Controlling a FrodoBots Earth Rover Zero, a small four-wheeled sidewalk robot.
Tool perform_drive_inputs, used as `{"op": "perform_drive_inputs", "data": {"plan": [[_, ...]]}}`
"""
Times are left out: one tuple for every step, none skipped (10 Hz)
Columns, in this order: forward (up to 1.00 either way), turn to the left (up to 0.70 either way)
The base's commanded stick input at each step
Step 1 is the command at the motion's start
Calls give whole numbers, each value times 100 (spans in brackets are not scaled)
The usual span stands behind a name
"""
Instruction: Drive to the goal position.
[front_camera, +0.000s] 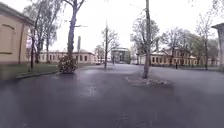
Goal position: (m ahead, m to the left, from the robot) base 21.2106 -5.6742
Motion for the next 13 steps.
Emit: {"op": "perform_drive_inputs", "data": {"plan": [[85,0],[85,0],[85,0],[85,0],[85,0],[85,0],[85,0],[85,0],[85,0],[85,0],[85,0],[85,0],[85,0]]}}
